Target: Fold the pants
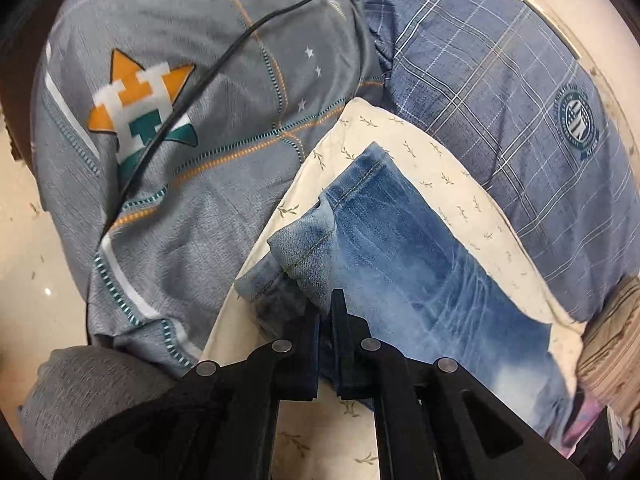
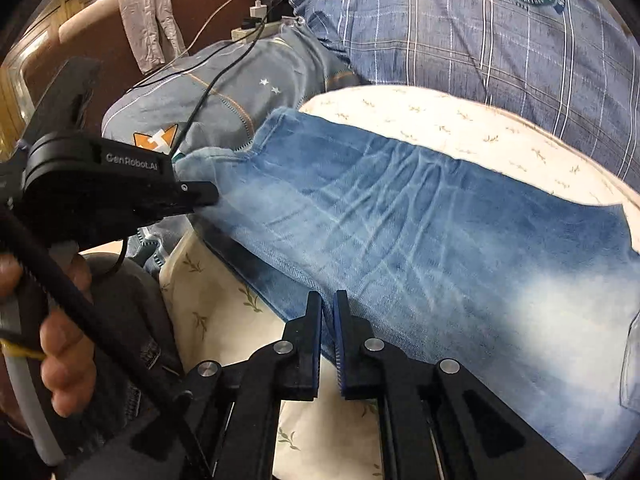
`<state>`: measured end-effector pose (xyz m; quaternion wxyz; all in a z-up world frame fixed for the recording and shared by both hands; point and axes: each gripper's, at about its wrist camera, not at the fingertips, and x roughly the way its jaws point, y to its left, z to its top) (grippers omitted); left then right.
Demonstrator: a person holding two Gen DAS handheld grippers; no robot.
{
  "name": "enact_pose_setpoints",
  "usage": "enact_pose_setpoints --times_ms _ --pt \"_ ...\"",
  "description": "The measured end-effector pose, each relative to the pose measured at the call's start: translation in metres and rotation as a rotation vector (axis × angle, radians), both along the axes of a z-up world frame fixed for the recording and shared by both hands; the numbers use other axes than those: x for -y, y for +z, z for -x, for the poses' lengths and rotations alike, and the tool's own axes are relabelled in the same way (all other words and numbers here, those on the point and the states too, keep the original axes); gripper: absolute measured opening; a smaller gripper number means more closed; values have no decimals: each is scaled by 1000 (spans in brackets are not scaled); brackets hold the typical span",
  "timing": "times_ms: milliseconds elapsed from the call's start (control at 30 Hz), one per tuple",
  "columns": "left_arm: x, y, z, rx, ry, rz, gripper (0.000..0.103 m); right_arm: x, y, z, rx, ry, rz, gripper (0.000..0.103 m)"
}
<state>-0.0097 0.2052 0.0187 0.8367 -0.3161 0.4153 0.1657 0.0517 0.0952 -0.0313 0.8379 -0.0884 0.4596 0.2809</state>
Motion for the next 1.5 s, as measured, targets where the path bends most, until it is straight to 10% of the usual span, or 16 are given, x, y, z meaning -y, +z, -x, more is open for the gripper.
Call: enact_pose_setpoints --times_ms 267,433,533,933,1500 --pt "29 -10 -17 -192 5 -145 12 5 -21 0 -45 7 0 12" --pt "42 25 12 43 28 -210 41 59 32 5 -74 -70 -203 64" --pt "68 42 26 140 -9 -343 46 113 60 12 -49 -156 -301 67" --pt "267 68 17 284 -746 -277 52 356 80 35 69 -761 -475 71" --pt "481 -4 -20 222 -1428 -527 59 472 35 53 -51 -1027 -800 84"
